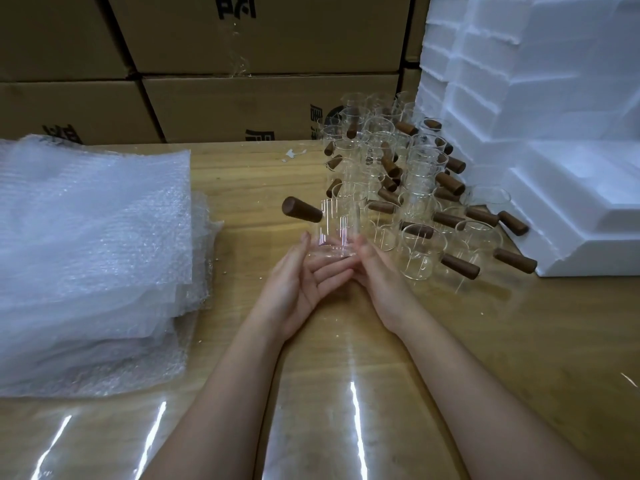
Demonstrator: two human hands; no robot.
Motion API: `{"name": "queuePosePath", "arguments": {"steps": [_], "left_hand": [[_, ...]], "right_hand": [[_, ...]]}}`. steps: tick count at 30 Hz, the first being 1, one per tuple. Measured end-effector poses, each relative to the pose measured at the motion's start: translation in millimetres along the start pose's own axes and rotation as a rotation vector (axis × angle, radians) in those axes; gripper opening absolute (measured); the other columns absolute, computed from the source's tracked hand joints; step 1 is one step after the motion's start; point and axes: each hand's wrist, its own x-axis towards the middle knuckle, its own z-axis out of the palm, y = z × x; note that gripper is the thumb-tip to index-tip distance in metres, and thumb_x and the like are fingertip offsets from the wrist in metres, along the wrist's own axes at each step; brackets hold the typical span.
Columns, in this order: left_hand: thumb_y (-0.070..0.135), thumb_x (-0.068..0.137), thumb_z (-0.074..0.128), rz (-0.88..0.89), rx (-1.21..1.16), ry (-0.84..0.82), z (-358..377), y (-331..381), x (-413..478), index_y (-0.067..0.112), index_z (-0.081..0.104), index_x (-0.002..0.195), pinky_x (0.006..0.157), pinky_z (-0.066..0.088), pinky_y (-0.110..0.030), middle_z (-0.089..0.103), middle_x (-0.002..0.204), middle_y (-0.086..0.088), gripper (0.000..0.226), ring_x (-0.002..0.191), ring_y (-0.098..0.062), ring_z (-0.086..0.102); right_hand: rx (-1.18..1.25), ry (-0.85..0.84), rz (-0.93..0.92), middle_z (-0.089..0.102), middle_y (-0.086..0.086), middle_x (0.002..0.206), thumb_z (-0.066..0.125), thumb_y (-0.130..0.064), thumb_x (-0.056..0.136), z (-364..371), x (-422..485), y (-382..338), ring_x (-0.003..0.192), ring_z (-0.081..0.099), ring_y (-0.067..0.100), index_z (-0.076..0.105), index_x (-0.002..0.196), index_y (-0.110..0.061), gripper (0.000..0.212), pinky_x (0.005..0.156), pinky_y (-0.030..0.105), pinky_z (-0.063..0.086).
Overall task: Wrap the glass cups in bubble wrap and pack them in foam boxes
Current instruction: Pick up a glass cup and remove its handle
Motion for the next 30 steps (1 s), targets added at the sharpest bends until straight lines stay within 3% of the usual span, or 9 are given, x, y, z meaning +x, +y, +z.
{"name": "queuePosePath", "arguments": {"steps": [4,6,9,13,16,21,26,28,30], "left_hand": [[0.031,0.098,0.046,0.101,0.088,0.157,0,-3,6,0.01,0.069,0.101,0.093,0.054,-0.037,0.07,0.11,-0.011,0.031,0.107,-0.028,0.065],[0.014,0.098,0.051,0.157,0.125,0.275,-1,-6,8,0.007,0.061,0.104,0.08,0.057,-0.03,0.071,0.096,-0.005,0.013,0.093,-0.021,0.069],[-0.002,0.096,0.048,0.186,0.26,0.327,-1,-11,10,0.002,0.059,0.1,0.07,0.057,-0.022,0.073,0.085,0.002,0.013,0.082,-0.011,0.07],[0.001,0.096,0.043,0.147,0.247,0.296,1,-11,10,0.003,0.062,0.092,0.08,0.057,-0.025,0.074,0.091,-0.005,0.02,0.089,-0.018,0.07],[0.009,0.096,0.052,0.162,0.255,0.245,-2,-13,10,0.008,0.066,0.093,0.083,0.055,-0.026,0.072,0.098,-0.007,0.014,0.095,-0.019,0.068],[0.011,0.09,0.062,0.174,0.239,0.219,-5,-12,8,0.006,0.066,0.098,0.079,0.054,-0.024,0.071,0.098,-0.007,0.01,0.092,-0.015,0.068],[0.016,0.088,0.061,0.147,0.156,0.22,-2,-7,6,0.01,0.062,0.093,0.08,0.055,-0.024,0.073,0.096,-0.006,0.008,0.092,-0.017,0.069],[0.026,0.082,0.063,0.128,0.134,0.192,-1,-6,6,0.011,0.056,0.098,0.083,0.054,-0.025,0.072,0.103,-0.01,0.022,0.098,-0.022,0.069],[0.027,0.083,0.062,0.129,0.141,0.19,0,-6,5,0.014,0.053,0.097,0.085,0.054,-0.029,0.069,0.105,-0.013,0.021,0.101,-0.026,0.068]], "right_hand": [[-0.098,0.022,-0.045,0.057,0.0,0.133,0.056,-0.065,0.075,6,-1,1,0.124,0.052,0.011,0.05,0.136,-0.014,0.079,0.109,0.04,0.038],[-0.058,0.055,-0.045,0.06,0.0,0.127,0.06,-0.05,0.075,6,0,1,0.116,0.057,0.008,0.05,0.134,-0.01,0.073,0.105,0.036,0.044],[-0.019,0.14,-0.043,0.062,0.001,0.121,0.066,-0.028,0.081,5,4,5,0.109,0.06,0.008,0.047,0.135,-0.005,0.061,0.099,0.03,0.048],[-0.057,0.195,-0.081,0.058,-0.004,0.119,0.074,-0.013,0.079,5,7,11,0.101,0.058,-0.007,0.046,0.124,-0.016,0.053,0.085,0.011,0.048],[-0.048,0.198,-0.107,0.057,-0.001,0.121,0.074,-0.007,0.078,5,9,13,0.1,0.059,-0.003,0.045,0.116,-0.023,0.05,0.082,0.012,0.048],[-0.021,0.166,-0.126,0.059,-0.006,0.115,0.073,-0.011,0.079,4,8,12,0.096,0.062,-0.005,0.047,0.106,-0.032,0.042,0.076,0.012,0.049],[0.094,0.196,-0.152,0.064,0.009,0.116,0.057,-0.03,0.09,2,5,7,0.111,0.061,0.017,0.056,0.106,-0.025,0.017,0.089,0.032,0.053],[0.108,0.186,-0.161,0.068,0.001,0.11,0.052,-0.033,0.091,-1,5,5,0.112,0.061,0.014,0.056,0.105,-0.028,0.016,0.092,0.032,0.051],[0.106,0.157,-0.166,0.072,-0.01,0.102,0.054,-0.038,0.086,-1,4,4,0.108,0.063,0.007,0.055,0.107,-0.028,0.024,0.093,0.029,0.051]]}}
